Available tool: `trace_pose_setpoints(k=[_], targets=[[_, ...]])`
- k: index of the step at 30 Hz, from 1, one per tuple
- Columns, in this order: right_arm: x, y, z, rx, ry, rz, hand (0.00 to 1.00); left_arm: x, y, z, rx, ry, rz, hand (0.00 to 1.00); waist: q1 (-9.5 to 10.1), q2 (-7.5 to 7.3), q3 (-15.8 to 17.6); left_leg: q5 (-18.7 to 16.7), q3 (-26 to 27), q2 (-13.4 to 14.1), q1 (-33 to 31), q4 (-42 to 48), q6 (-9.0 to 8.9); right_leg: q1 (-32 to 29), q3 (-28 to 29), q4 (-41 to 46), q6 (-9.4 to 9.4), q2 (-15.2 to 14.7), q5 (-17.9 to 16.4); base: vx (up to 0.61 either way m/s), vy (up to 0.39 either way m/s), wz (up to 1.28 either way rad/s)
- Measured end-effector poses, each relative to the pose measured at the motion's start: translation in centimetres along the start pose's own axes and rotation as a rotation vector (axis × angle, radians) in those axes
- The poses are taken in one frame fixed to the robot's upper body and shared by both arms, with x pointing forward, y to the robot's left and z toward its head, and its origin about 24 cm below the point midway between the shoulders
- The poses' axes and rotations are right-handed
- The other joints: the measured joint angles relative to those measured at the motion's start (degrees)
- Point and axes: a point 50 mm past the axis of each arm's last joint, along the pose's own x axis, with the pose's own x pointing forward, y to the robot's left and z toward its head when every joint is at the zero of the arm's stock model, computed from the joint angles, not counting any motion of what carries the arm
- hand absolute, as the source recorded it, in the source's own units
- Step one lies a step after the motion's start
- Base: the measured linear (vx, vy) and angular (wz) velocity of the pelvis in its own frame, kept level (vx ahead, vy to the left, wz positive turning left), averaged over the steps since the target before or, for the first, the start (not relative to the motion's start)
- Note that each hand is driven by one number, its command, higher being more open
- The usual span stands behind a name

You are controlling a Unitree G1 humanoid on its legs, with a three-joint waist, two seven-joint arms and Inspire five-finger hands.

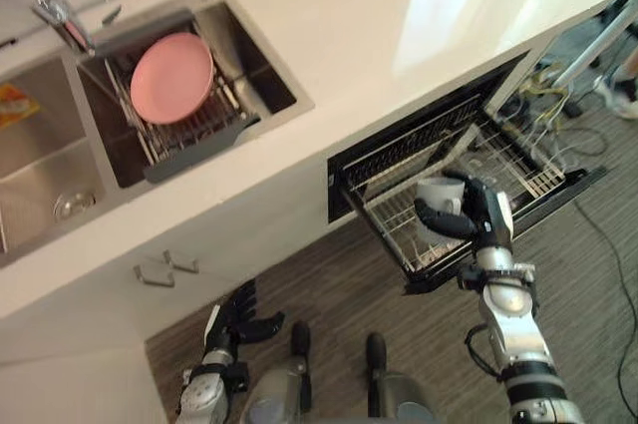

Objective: Walk over to the sink, pick up the cup, carry it to the dishwasher, place the cup inside the dishwasher, then close the dishwasher door

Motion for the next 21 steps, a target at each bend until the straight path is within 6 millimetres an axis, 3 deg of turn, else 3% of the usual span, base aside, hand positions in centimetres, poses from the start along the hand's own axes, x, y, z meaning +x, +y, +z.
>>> trace_pose_setpoints(k=[10, 19, 20, 21], targets=[[4.0, -1.0, 2.3, -0.062, -0.019, -0.098, 0.3, 1.2, -0.1, 1.4, -0.028, -0.049, 0.049, 0.9, 1.44, 0.59, 5.8, 1.1, -0.9, -0.1, -4.0, 0.2, 0.35, -4.7, -0.2, 2.1, -0.16, -0.1, -0.1, -0.03, -0.005, 0.03], [5.6, -0.6, 2.8, -0.096, 0.005, -0.108, 0.3, 2.2, -0.7, 3.2, -0.054, -0.114, 0.037, 0.9, 1.91, 1.37, 7.8, 1.7, -1.9, -0.2, -5.0, -0.1, 0.34, -5.8, -1.1, 2.9, -0.61, -0.1, -0.4, 0.0, -0.007, 0.04], [5.8, -0.5, 2.9, -0.095, 0.008, -0.109, 0.9, 2.3, -0.9, 3.4, -0.053, -0.119, 0.032, 0.9, 2.07, 1.6, 7.9, 2.0, -1.9, -0.2, -5.1, -0.5, 0.36, -6.0, -1.1, 3.0, -0.61, -0.1, -0.4, 0.0, 0.0, 0.0], [5.8, -0.5, 2.9, -0.097, 0.009, -0.107, 0.9, 2.3, -0.9, 3.4, -0.053, -0.123, 0.031, 0.9, 2.16, 1.68, 8.0, 2.1, -1.9, -0.2, -5.1, -0.7, 0.39, -6.2, -1.0, 3.0, -0.61, -0.1, -0.4, 0.0, 0.0, 0.0]])
